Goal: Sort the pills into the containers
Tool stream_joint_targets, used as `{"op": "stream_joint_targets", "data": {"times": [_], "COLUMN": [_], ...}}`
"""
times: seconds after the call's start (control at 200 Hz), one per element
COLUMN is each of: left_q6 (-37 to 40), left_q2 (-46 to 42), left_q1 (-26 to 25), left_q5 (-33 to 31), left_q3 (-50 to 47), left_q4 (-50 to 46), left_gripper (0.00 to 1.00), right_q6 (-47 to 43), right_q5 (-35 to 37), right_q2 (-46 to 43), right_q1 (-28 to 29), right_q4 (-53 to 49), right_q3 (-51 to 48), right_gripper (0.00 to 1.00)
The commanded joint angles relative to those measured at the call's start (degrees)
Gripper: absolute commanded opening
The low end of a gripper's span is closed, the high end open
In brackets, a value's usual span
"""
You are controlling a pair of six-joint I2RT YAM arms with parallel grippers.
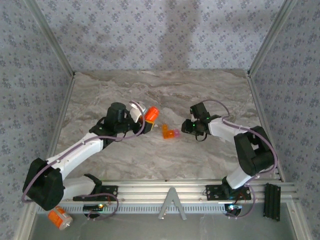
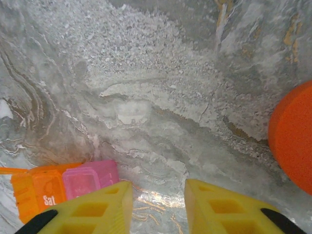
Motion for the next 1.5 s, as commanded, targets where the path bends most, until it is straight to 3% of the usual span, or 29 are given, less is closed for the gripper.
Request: {"op": "stream_joint_targets", "data": {"times": [0.0, 0.29, 0.715, 1.094, 1.494], "left_q6": [-2.52, -6.62, -6.36, -7.64, -10.0], "left_q2": [-0.38, 2.23, 3.16, 4.53, 4.44], "left_q1": [-0.32, -1.06, -1.72, -2.24, -4.54], "left_q5": [-1.14, -0.58, 1.79, 2.05, 1.43], "left_q3": [-0.42, -1.88, -3.45, -3.1, -4.57], "left_q4": [0.91, 2.95, 2.79, -0.19, -4.85], "left_gripper": [0.0, 0.0, 0.0, 0.0, 0.0], "right_q6": [-0.22, 0.31, 1.23, 2.25, -1.67], "right_q5": [-0.75, -0.5, -0.75, 0.39, -1.62], "right_q2": [1.69, 3.45, 4.98, 1.09, -2.51], "right_q1": [0.64, 2.0, 4.59, 5.84, 4.15], "right_q4": [0.69, 1.41, 2.11, 0.86, -0.45], "right_q3": [1.1, 2.02, 2.95, 1.42, 2.34], "right_gripper": [0.32, 0.3, 0.29, 0.29, 0.54]}}
